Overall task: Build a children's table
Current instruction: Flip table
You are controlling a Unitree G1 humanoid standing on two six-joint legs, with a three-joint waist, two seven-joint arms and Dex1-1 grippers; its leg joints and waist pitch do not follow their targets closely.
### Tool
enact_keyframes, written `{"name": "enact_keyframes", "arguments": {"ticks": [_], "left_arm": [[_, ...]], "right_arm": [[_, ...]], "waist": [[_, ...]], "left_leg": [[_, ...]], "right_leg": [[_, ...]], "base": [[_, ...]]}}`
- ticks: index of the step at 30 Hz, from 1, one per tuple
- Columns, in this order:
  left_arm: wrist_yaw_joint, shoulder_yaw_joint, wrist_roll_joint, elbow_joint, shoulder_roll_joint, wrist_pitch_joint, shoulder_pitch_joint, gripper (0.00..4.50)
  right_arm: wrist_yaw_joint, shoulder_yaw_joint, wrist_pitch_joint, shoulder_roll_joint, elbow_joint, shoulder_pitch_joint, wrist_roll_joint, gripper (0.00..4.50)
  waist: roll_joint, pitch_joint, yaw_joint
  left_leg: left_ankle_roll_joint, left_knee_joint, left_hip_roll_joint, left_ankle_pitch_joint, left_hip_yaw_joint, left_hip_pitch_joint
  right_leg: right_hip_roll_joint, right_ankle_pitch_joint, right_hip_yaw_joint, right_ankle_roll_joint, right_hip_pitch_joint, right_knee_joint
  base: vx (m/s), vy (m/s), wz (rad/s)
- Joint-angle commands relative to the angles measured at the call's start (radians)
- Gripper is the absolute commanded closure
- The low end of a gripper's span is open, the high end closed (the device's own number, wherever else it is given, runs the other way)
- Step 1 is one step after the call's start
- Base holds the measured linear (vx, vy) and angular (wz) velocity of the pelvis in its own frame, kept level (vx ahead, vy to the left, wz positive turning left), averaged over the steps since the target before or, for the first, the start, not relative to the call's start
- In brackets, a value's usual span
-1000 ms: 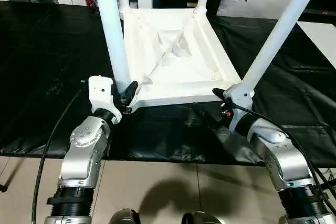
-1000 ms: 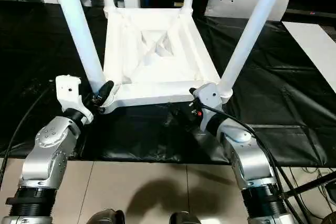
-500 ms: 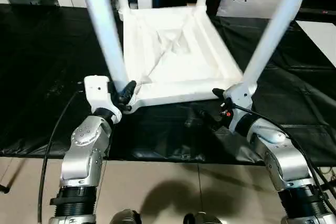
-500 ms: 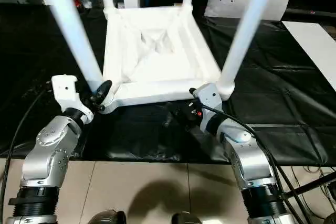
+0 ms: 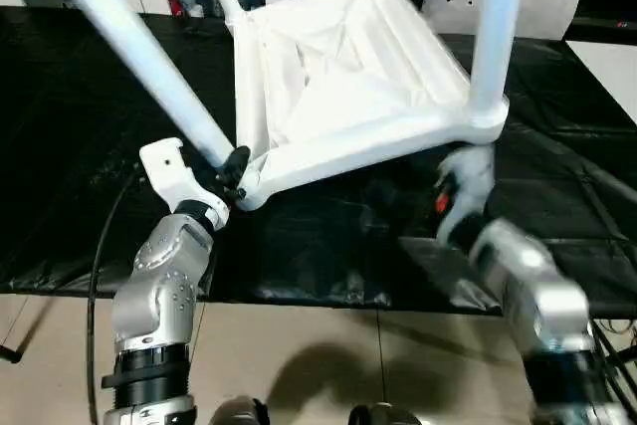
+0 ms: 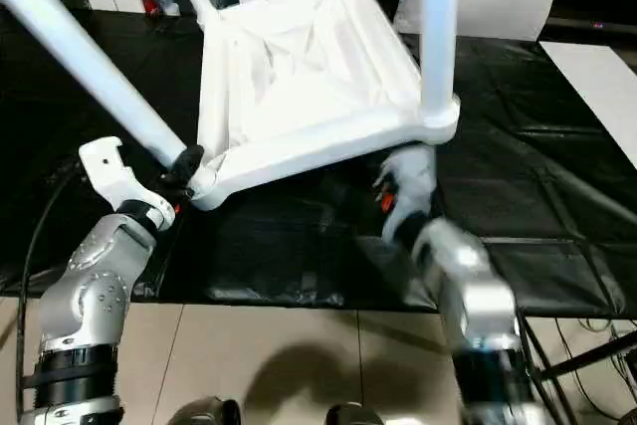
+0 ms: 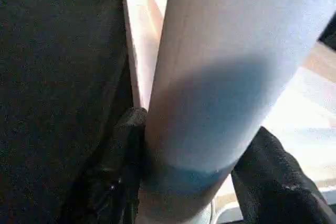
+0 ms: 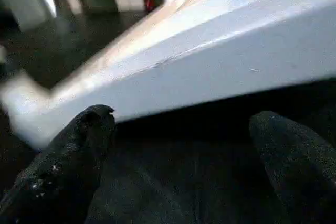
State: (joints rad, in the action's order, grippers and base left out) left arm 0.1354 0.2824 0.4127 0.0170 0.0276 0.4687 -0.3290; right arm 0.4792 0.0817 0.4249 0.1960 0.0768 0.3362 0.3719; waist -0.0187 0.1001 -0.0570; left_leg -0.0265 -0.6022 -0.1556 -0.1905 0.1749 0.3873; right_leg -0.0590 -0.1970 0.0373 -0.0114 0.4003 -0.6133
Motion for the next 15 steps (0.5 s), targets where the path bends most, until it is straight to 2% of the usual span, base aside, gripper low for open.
{"name": "enact_keyframes", "arguments": {"ticks": [1, 4, 5, 9, 11, 13, 15], "left_arm": [[-0.006, 0.014, 0.113, 0.029, 0.051, 0.071, 0.004, 2.46], [-0.010, 0.017, 0.133, 0.027, 0.063, 0.087, -0.004, 2.46], [-0.005, 0.013, 0.132, 0.024, 0.071, 0.100, -0.005, 2.46], [0.004, 0.004, 0.128, 0.016, 0.075, 0.121, -0.003, 2.46], [0.003, -0.002, 0.134, 0.013, 0.074, 0.129, -0.005, 2.46], [0.000, -0.005, 0.141, 0.014, 0.074, 0.132, -0.009, 2.46], [-0.002, -0.007, 0.147, 0.015, 0.073, 0.136, -0.012, 2.46]], "right_arm": [[-0.019, 0.046, 0.056, -0.012, 0.001, 0.014, 0.061, 0.00], [-0.027, 0.061, 0.070, -0.021, 0.017, 0.027, 0.074, 0.00], [-0.028, 0.063, 0.068, -0.025, 0.035, 0.039, 0.074, 0.00], [-0.032, 0.072, 0.079, -0.043, 0.059, 0.062, 0.089, 0.00], [-0.036, 0.083, 0.087, -0.060, 0.085, 0.085, 0.113, 0.00], [-0.041, 0.103, 0.083, -0.088, 0.129, 0.123, 0.142, 0.00], [-0.050, 0.125, 0.077, -0.114, 0.176, 0.159, 0.168, 0.00]], "waist": [[-0.012, -0.064, -0.002], [-0.011, -0.066, -0.007], [-0.007, -0.068, -0.008], [-0.011, -0.068, -0.007], [-0.013, -0.068, -0.006], [-0.010, -0.069, -0.010], [-0.008, -0.071, -0.008]], "left_leg": [[0.086, 0.071, -0.068, -0.111, -0.023, -0.018], [0.081, 0.071, -0.069, -0.102, -0.022, -0.018], [0.078, 0.072, -0.070, -0.096, -0.023, -0.017], [0.075, 0.073, -0.069, -0.094, -0.023, -0.015], [0.078, 0.071, -0.068, -0.092, -0.022, -0.015], [0.076, 0.071, -0.070, -0.089, -0.022, -0.018], [0.075, 0.072, -0.071, -0.078, -0.022, -0.018]], "right_leg": [[-0.085, -0.161, -0.047, -0.222, -0.041, 0.074], [-0.084, -0.145, -0.046, -0.221, -0.040, 0.074], [-0.084, -0.137, -0.045, -0.219, -0.041, 0.073], [-0.085, -0.130, -0.045, -0.217, -0.044, 0.072], [-0.087, -0.130, -0.046, -0.218, -0.044, 0.071], [-0.087, -0.137, -0.045, -0.214, -0.043, 0.073], [-0.087, -0.116, -0.044, -0.224, -0.042, 0.070]], "base": [[0.000, 0.000, 0.00], [0.000, 0.000, 0.00], [0.000, 0.000, 0.00], [0.000, 0.000, 0.00], [0.000, 0.000, 0.00], [0.000, 0.000, 0.00], [0.000, 0.000, 0.00]]}}
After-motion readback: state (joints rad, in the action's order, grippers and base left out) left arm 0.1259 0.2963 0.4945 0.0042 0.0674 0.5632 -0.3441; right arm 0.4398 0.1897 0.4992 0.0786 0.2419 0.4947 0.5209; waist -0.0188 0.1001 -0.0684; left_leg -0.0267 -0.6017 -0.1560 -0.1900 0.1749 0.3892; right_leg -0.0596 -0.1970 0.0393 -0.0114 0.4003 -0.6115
